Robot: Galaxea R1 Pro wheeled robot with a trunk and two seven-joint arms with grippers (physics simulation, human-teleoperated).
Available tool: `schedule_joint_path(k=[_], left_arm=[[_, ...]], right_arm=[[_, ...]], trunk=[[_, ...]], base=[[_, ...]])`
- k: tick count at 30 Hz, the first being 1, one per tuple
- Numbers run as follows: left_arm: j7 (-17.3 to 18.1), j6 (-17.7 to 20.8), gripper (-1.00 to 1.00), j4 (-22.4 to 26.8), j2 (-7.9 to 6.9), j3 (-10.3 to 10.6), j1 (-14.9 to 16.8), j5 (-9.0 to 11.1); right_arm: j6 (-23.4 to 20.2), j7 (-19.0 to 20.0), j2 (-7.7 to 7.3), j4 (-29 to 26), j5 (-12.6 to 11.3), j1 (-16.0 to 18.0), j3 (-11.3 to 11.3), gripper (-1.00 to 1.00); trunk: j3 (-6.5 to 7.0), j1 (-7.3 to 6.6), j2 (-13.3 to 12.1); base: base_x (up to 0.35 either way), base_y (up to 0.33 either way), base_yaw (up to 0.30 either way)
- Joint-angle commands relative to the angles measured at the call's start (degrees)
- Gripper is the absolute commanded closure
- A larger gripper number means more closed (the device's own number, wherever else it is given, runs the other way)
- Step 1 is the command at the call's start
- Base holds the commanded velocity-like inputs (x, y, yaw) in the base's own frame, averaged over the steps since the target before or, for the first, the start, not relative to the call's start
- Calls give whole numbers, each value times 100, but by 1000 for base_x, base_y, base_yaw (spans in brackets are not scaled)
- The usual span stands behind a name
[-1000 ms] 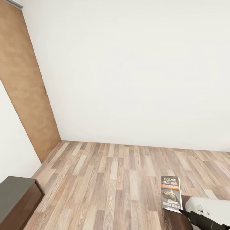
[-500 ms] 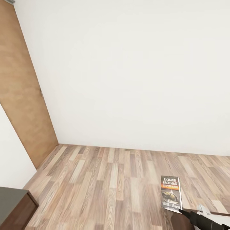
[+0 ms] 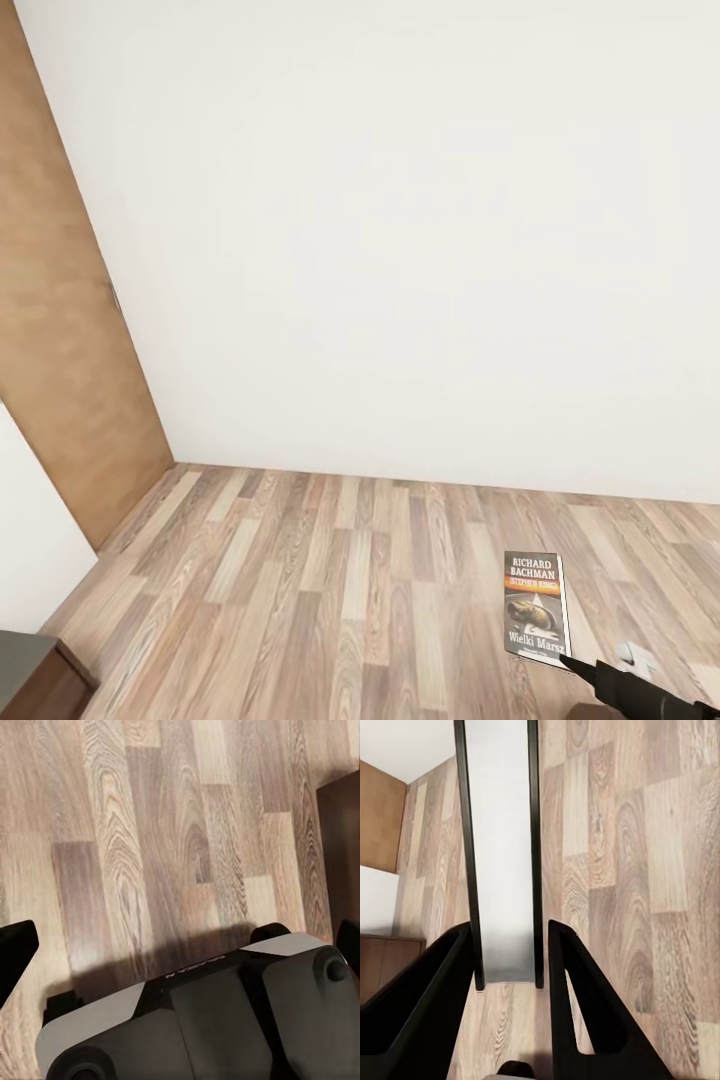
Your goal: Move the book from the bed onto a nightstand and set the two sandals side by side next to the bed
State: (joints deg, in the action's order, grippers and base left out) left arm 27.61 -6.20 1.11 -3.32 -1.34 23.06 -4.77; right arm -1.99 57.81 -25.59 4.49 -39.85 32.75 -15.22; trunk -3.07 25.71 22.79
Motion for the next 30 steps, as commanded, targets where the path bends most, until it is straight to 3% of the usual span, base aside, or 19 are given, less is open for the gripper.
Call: schedule_joint_path(k=[1, 21, 30], left_arm=[[8, -39, -100, -5, -2, -16, 6, -52], [8, -39, -100, -5, -2, -16, 6, -51], [8, -39, -100, -5, -2, -16, 6, -51]], right_arm=[[-20, 33, 2, 17, -67, 12, -16, 100], [-20, 51, 2, 17, -67, 12, -16, 100], [-16, 56, 2, 17, -67, 12, -16, 100]], trunk=[[-13, 7, 13], [-13, 7, 13], [-13, 7, 13]], base=[[330, 0, 0], [330, 0, -64], [330, 0, -160]])
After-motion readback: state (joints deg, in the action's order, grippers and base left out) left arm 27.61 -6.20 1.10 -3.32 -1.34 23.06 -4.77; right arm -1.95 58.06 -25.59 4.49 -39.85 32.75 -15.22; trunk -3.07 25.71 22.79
